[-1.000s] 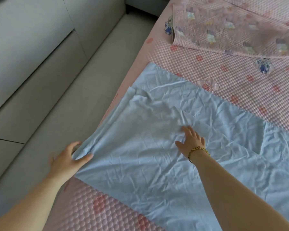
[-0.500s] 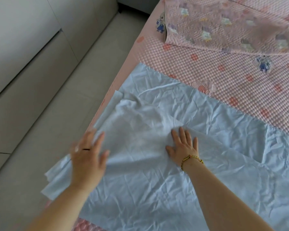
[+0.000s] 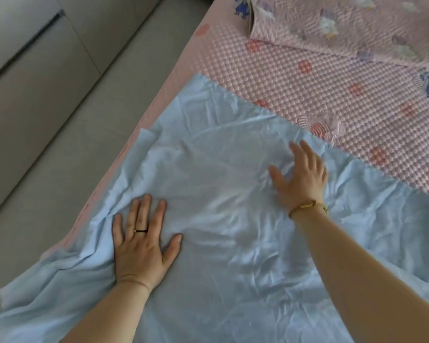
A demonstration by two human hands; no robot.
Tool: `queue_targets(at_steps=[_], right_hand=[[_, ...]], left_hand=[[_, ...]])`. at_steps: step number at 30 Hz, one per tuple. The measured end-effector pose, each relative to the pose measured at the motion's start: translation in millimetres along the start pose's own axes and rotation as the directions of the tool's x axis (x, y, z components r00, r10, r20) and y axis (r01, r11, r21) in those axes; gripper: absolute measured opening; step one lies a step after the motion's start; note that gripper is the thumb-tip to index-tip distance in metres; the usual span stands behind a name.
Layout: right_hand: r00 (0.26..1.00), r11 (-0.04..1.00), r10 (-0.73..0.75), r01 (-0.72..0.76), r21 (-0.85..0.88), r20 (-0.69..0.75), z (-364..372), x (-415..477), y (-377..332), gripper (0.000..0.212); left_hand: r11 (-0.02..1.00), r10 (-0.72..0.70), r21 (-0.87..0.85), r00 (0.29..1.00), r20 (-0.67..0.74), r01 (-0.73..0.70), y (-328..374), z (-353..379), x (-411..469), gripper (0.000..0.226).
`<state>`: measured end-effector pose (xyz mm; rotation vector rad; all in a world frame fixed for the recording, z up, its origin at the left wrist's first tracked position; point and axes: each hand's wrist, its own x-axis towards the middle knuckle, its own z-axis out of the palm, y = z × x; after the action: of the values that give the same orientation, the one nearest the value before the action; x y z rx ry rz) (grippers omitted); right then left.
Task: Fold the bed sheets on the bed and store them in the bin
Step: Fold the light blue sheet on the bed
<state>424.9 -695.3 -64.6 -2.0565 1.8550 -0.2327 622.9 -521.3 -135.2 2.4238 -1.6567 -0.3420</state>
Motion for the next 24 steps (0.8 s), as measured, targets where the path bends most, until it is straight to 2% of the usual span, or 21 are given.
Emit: queue_targets(at_steps=[1, 2, 4, 7, 10, 13, 15, 17, 18, 19, 20, 21, 22, 23, 24], right_hand=[[0.997, 0.997, 0.067, -0.068, -0.028, -0.037, -7.6, 22.4, 0.8, 0.071], [0.992, 0.989, 0.125, -0.126, -0.08, -0.016, -13.5, 43.7, 2.4, 0.073], [0.971, 0.971, 0.2, -0.18, -0.157, 0.127, -19.6, 76.0, 4.9, 0.074], [0.935, 0.977, 0.212, -0.201, -0.068, 0.286, -24.8, 94.5, -1.0, 0.051], [0.974, 0.991, 0.088, -0.107, 0.082, 0.21, -40.5, 84.3, -16.7, 0.025], [0.996, 0.979, -0.071, 0.059, 0.194, 0.057, -66.3, 49.4, -35.8, 0.02], [0.974, 0.967, -0.213, 0.199, 0.156, 0.078, -79.0, 10.4, -48.7, 0.021], [0.938, 0.948, -0.318, 0.31, 0.079, 0.139, -77.3, -42.0, -65.1, 0.027], [0.908, 0.914, -0.406, 0.404, 0.038, 0.107, -69.7, -67.5, -71.9, 0.03], [0.869, 0.873, -0.486, 0.487, 0.01, 0.095, -57.5, -89.2, -76.8, 0.033], [0.835, 0.842, -0.533, 0.539, -0.005, 0.135, -45.6, -110.2, -82.0, 0.036], [0.818, 0.841, -0.524, 0.541, -0.008, 0.237, -29.6, -125.3, -82.8, 0.04], [0.788, 0.848, -0.474, 0.528, -0.037, 0.393, -13.6, -139.0, -80.9, 0.044], [0.741, 0.85, -0.417, 0.522, -0.061, 0.526, 0.6, -150.7, -77.1, 0.049], [0.712, 0.859, -0.379, 0.509, -0.062, 0.59, 10.2, -159.1, -74.2, 0.055]], left_hand=[[1.0, -0.003, -0.002, 1.0, -0.007, 0.003, -0.5, 0.4, 0.5, 0.07], [1.0, 0.001, 0.0, 1.0, -0.027, -0.001, -1.1, 1.7, 0.7, 0.07], [1.0, 0.007, 0.018, 0.999, -0.054, -0.006, -2.0, 4.7, 1.0, 0.07], [1.0, -0.003, 0.002, 1.0, -0.013, 0.003, -3.2, 4.3, 2.8, 0.071], [1.0, 0.005, -0.014, 1.0, 0.024, -0.004, -3.3, 1.8, 3.9, 0.071], [1.0, 0.013, -0.004, 0.999, 0.038, -0.013, -3.4, 1.5, 5.5, 0.068], [1.0, 0.014, -0.016, 0.997, 0.078, -0.013, 0.2, -5.7, 5.7, 0.071], [1.0, 0.01, -0.025, 0.997, 0.078, -0.008, 1.0, -16.6, -0.1, 0.087], [0.993, -0.001, -0.113, 0.994, 0.106, 0.013, -0.5, -23.8, -1.8, 0.09], [0.95, -0.038, -0.302, 0.987, 0.154, 0.084, -1.9, -33.3, -1.7, 0.083], [0.813, -0.123, -0.54, 0.971, 0.204, 0.217, -1.8, -52.0, -1.7, 0.065], [0.567, -0.219, -0.736, 0.929, 0.297, 0.369, 0.0, -73.5, -0.8, 0.04], [0.318, -0.295, -0.832, 0.881, 0.369, 0.455, -3.0, -87.9, -1.2, 0.029], [0.179, -0.333, -0.858, 0.85, 0.408, 0.481, -6.4, -96.7, -3.8, 0.029], [0.162, -0.344, -0.851, 0.836, 0.426, 0.5, -6.1, -100.3, -6.6, 0.036]])
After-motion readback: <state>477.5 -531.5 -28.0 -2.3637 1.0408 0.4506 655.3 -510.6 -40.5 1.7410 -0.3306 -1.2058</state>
